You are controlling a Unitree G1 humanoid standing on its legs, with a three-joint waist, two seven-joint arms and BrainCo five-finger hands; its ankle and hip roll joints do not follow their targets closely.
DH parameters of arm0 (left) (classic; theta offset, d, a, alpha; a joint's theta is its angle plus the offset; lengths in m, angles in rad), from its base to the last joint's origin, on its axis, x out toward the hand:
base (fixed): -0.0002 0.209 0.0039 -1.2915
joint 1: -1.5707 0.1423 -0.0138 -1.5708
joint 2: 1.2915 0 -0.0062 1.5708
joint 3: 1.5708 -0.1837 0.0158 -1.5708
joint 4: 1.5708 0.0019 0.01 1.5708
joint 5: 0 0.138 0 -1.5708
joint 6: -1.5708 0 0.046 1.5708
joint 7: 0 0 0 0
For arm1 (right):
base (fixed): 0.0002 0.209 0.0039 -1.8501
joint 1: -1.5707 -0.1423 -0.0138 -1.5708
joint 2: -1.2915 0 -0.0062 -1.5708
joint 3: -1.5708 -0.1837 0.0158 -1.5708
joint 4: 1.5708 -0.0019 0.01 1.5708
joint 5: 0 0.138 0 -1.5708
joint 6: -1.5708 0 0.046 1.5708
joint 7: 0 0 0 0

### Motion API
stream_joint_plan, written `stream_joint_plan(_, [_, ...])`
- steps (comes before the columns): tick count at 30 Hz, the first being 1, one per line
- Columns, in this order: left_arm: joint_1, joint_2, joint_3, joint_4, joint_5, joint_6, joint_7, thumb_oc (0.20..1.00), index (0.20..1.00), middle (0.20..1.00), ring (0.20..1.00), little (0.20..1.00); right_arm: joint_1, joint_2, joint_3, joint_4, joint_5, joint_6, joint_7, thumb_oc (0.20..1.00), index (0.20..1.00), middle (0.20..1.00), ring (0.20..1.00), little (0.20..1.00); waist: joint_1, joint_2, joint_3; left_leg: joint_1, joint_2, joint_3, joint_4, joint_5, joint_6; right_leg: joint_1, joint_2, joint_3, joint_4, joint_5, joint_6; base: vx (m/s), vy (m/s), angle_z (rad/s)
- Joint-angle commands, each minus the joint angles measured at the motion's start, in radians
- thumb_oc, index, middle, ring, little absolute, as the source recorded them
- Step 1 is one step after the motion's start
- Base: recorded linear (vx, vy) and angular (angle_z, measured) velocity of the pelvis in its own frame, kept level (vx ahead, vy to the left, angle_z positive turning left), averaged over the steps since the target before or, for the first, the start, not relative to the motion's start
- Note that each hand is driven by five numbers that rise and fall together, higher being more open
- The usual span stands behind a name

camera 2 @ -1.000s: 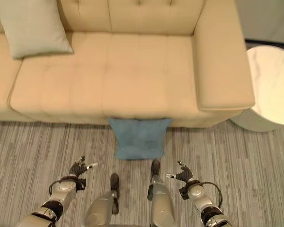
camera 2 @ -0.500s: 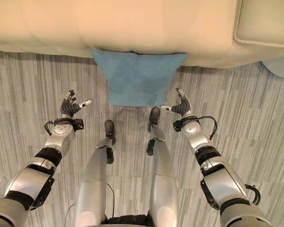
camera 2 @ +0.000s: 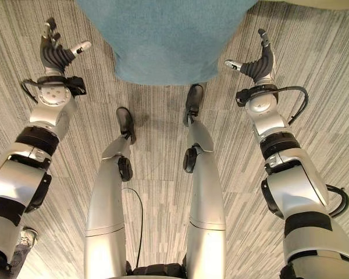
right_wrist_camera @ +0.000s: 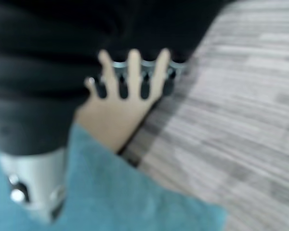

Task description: Pick up all the scattered cushions and arrange them neatly on the sofa.

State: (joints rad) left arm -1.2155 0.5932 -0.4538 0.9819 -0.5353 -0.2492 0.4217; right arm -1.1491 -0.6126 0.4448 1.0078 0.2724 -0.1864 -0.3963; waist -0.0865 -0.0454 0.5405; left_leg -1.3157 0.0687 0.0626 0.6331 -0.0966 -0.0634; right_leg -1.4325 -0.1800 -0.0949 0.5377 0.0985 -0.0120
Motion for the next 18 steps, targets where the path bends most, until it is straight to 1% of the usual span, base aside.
stream_joint_plan(1, [0.074,0.006,0.024,-0.041,-0.023,-0.040,-0.009,1.000,1.000,1.000,1.000,1.000,0.034,-0.054,0.059,-0.034,0.028,-0.025,0.005,1.000,1.000,1.000,1.000,1.000,-0.014,0.066,-0.082,-0.005,0.021,-0.007,-0.082,0.063,-0.010,-0.007,0.020,0.080,0.088,-0.076,0.135,0.02,-0.010,-0.04])
stream_joint_plan(3, [0.052,-0.002,0.011,-0.043,-0.038,-0.042,-0.014,1.000,1.000,1.000,1.000,1.000,0.017,-0.054,0.076,-0.032,0.027,-0.023,0.014,1.000,1.000,1.000,1.000,1.000,-0.016,0.066,-0.082,-0.013,0.024,-0.007,-0.083,0.066,-0.010,-0.016,0.022,0.082,0.089,-0.075,0.136,0.01,-0.010,-0.07])
stream_joint_plan(5, [-0.034,-0.042,-0.028,-0.045,-0.087,-0.052,-0.022,1.000,1.000,1.000,1.000,1.000,-0.048,-0.033,0.124,-0.018,0.053,-0.020,0.038,1.000,1.000,1.000,1.000,1.000,-0.019,0.067,-0.079,-0.035,0.025,-0.009,-0.090,0.075,-0.012,-0.041,0.027,0.082,0.095,-0.073,0.141,0.01,-0.045,-0.01])
stream_joint_plan(7, [-0.077,-0.066,-0.057,-0.039,-0.117,-0.051,-0.041,1.000,1.000,1.000,1.000,1.000,-0.096,-0.011,0.154,-0.015,0.081,-0.022,0.050,1.000,1.000,1.000,1.000,1.000,-0.022,0.064,-0.071,-0.047,0.029,-0.009,-0.085,0.078,-0.011,-0.052,0.034,0.084,0.100,-0.068,0.142,0.00,-0.038,0.02])
stream_joint_plan(9, [-0.091,-0.085,-0.074,-0.045,-0.118,-0.049,-0.044,1.000,1.000,1.000,1.000,1.000,-0.113,-0.001,0.164,-0.016,0.094,-0.024,0.053,1.000,1.000,1.000,1.000,1.000,-0.023,0.065,-0.068,-0.052,0.029,-0.009,-0.082,0.079,-0.011,-0.057,0.035,0.082,0.105,-0.068,0.143,0.00,0.000,0.00])
stream_joint_plan(12, [-0.120,-0.134,-0.107,-0.056,-0.111,-0.045,-0.046,1.000,1.000,1.000,1.000,1.000,-0.169,0.036,0.220,-0.038,0.085,-0.025,0.066,1.000,1.000,1.000,1.000,1.000,-0.020,0.069,-0.068,-0.063,0.028,-0.009,-0.073,0.081,-0.009,-0.070,0.041,0.083,0.115,-0.069,0.141,0.00,-0.010,-0.01])
stream_joint_plan(14, [-0.121,-0.157,-0.116,-0.076,-0.110,-0.048,-0.038,1.000,1.000,1.000,1.000,1.000,-0.191,0.071,0.243,-0.100,0.086,-0.031,0.071,1.000,1.000,1.000,1.000,1.000,-0.018,0.068,-0.071,-0.071,0.031,-0.009,-0.063,0.081,-0.010,-0.080,0.044,0.084,0.125,-0.070,0.138,0.00,-0.033,-0.02])
stream_joint_plan(15, [-0.119,-0.166,-0.116,-0.080,-0.105,-0.047,-0.032,1.000,1.000,1.000,1.000,1.000,-0.193,0.109,0.249,-0.135,0.095,-0.038,0.072,1.000,1.000,1.000,1.000,1.000,-0.017,0.068,-0.073,-0.073,0.033,-0.008,-0.062,0.083,-0.011,-0.085,0.046,0.083,0.129,-0.071,0.137,0.00,0.000,0.00])
stream_joint_plan(16, [-0.120,-0.170,-0.113,-0.081,-0.108,-0.047,-0.030,1.000,1.000,1.000,1.000,1.000,-0.200,0.127,0.258,-0.149,0.092,-0.038,0.074,1.000,1.000,1.000,1.000,1.000,-0.017,0.067,-0.076,-0.074,0.034,-0.008,-0.060,0.082,-0.011,-0.086,0.048,0.083,0.129,-0.071,0.135,0.00,-0.019,-0.06])
stream_joint_plan(17, [-0.115,-0.187,-0.107,-0.092,-0.117,-0.051,-0.022,1.000,1.000,1.000,1.000,1.000,-0.203,0.182,0.272,-0.180,0.094,-0.040,0.080,1.000,1.000,1.000,1.000,1.000,-0.014,0.068,-0.080,-0.076,0.036,-0.004,-0.061,0.083,-0.011,-0.092,0.050,0.081,0.130,-0.071,0.134,0.01,-0.012,-0.09])
stream_joint_plan(18, [-0.112,-0.204,-0.098,-0.102,-0.130,-0.058,-0.012,1.000,1.000,1.000,1.000,1.000,-0.191,0.269,0.282,-0.223,0.114,-0.053,0.097,1.000,1.000,1.000,1.000,1.000,-0.008,0.072,-0.087,-0.079,0.038,-0.006,-0.063,0.084,-0.009,-0.098,0.054,0.078,0.132,-0.072,0.136,0.01,-0.018,-0.11])
